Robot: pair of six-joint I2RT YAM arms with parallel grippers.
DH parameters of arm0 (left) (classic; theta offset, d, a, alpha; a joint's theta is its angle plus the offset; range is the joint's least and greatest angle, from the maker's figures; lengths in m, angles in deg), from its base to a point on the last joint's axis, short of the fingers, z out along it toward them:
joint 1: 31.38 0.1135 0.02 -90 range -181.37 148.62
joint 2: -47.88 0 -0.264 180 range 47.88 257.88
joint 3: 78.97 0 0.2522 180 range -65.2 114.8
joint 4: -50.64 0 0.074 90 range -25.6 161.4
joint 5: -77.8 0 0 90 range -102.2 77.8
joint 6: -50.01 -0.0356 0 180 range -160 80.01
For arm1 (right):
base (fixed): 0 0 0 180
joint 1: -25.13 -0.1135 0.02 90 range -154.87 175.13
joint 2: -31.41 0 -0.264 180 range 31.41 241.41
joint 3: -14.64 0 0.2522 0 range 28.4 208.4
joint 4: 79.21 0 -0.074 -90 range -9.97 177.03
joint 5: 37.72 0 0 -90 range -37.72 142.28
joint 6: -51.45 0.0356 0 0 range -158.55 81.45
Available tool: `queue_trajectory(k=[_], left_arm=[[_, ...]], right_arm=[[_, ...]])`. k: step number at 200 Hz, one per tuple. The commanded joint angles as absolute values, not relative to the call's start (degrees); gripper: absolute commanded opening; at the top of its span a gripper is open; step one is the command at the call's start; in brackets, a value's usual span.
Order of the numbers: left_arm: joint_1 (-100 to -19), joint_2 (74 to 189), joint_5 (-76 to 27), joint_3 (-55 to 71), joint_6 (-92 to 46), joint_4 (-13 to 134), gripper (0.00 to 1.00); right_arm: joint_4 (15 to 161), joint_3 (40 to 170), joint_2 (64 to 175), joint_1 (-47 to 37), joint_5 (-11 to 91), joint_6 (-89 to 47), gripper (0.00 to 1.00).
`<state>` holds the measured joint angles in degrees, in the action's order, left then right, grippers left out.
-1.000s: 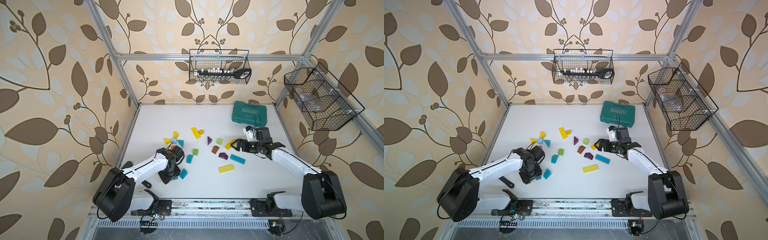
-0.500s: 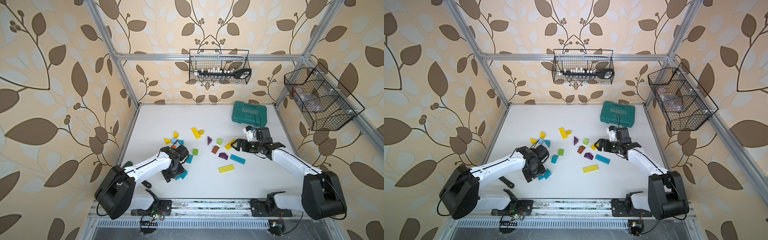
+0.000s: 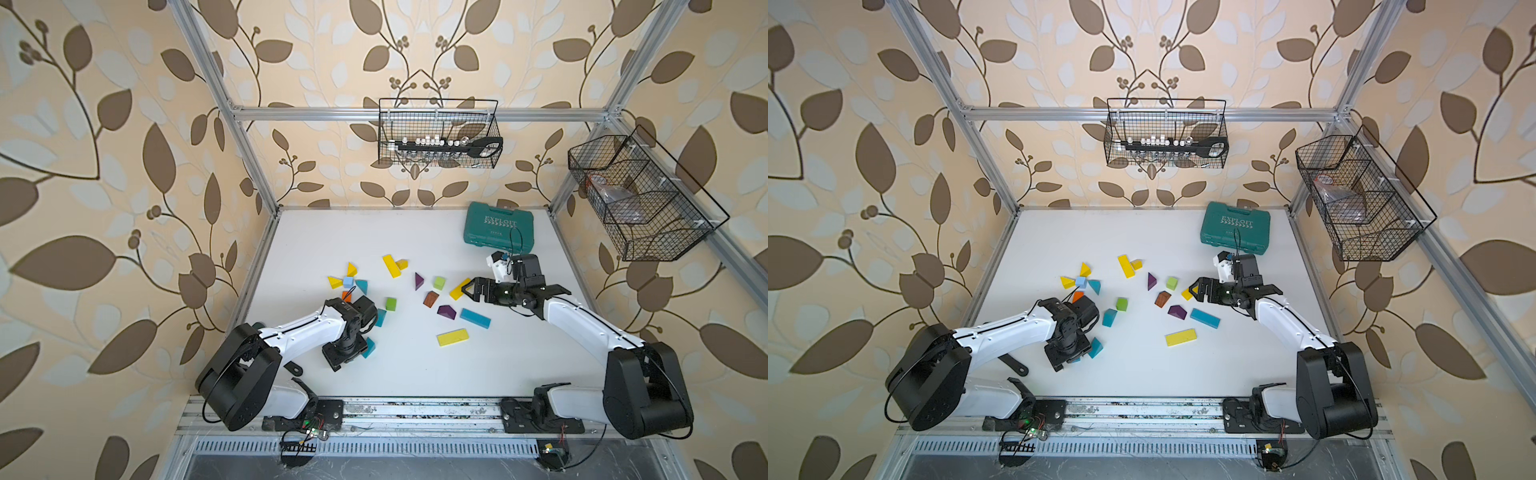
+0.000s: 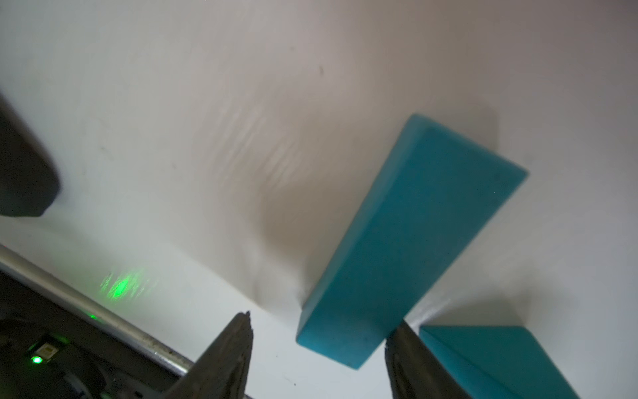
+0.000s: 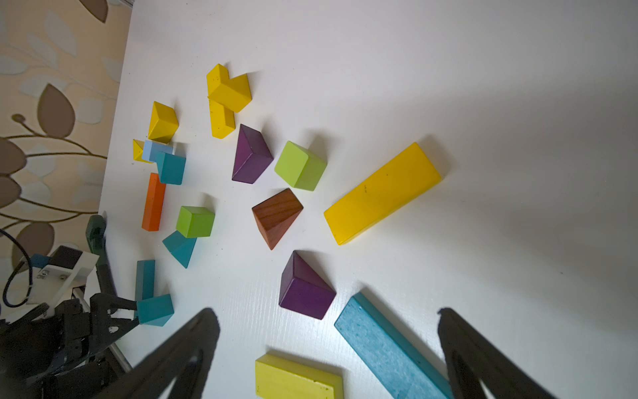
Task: Assemble a small pinwheel with building blocks
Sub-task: Assemble the building block at the center of the board.
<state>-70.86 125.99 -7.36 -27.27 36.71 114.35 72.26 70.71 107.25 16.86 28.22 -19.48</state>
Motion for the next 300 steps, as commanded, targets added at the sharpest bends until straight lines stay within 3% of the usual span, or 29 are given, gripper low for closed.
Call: queue_trajectory(k=[1,38,94,176,300], left_arm=[[-71.3,122.7,-7.7,-29.0,38.0,117.3,0.61],[-70.8,120.2,-6.5,-30.0,36.9,118.1,0.65],[-67.4,126.7,-6.1,-26.4,30.7,118.9,0.58],[-63.4,126.8,-6.4,-26.8,28.3,117.4,0.52],[-59.4,129.2,-7.4,-26.3,24.7,112.8,0.49]], right_arm=[[72.8,69.9,107.6,17.1,27.2,-19.2,1.0],[72.9,69.8,107.4,17.0,27.2,-19.1,1.0],[72.8,69.7,107.1,17.1,27.6,-19.1,1.0],[72.6,69.7,107.2,17.1,27.9,-19.2,1.0],[72.5,69.9,108.0,17.1,27.9,-19.1,1.0]])
